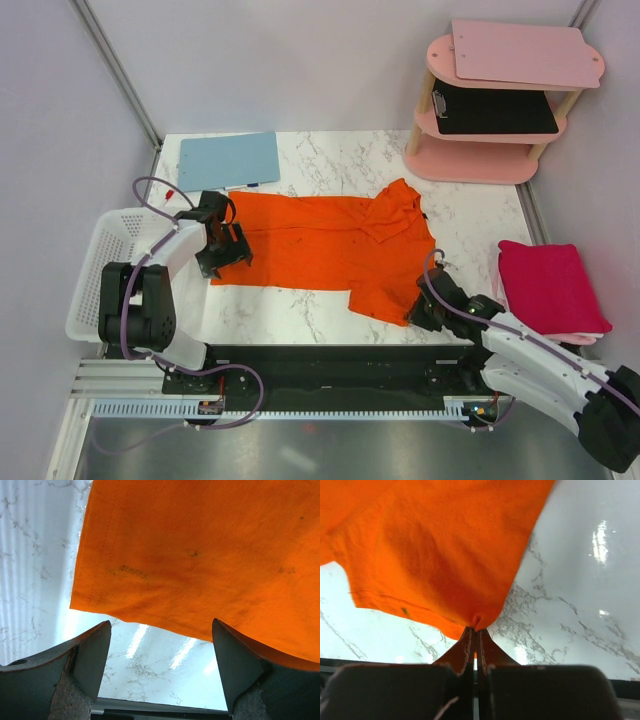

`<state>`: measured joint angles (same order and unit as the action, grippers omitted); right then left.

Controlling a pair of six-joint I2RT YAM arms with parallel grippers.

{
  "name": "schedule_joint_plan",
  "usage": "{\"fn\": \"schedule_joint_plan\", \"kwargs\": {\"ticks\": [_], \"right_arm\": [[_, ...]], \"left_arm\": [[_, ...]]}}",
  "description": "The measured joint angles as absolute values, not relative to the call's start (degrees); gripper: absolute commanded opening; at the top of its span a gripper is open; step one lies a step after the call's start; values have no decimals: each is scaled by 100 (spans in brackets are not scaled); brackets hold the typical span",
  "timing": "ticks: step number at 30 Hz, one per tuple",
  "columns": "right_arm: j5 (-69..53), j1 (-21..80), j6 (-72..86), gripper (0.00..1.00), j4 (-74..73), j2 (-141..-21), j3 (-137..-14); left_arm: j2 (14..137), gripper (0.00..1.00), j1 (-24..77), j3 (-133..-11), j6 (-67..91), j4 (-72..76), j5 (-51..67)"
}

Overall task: Fold and stack the t-shirts
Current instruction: Fold the flattened tshirt in 1/3 of the way

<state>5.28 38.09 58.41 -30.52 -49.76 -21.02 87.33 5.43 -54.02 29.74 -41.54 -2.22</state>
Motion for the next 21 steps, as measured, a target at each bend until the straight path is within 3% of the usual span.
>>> {"fn": "schedule_joint_plan", "kwargs": {"ticks": [7,21], "right_arm": [[1002,3546,6018,0,-3879,-3798,-2213],[762,3291,5789,0,-3848,-4471,-2285]], "left_arm": [[8825,88,561,-5441,2971,-4195,-375],[9338,87,790,-5929,2777,-4659,-917]]}}
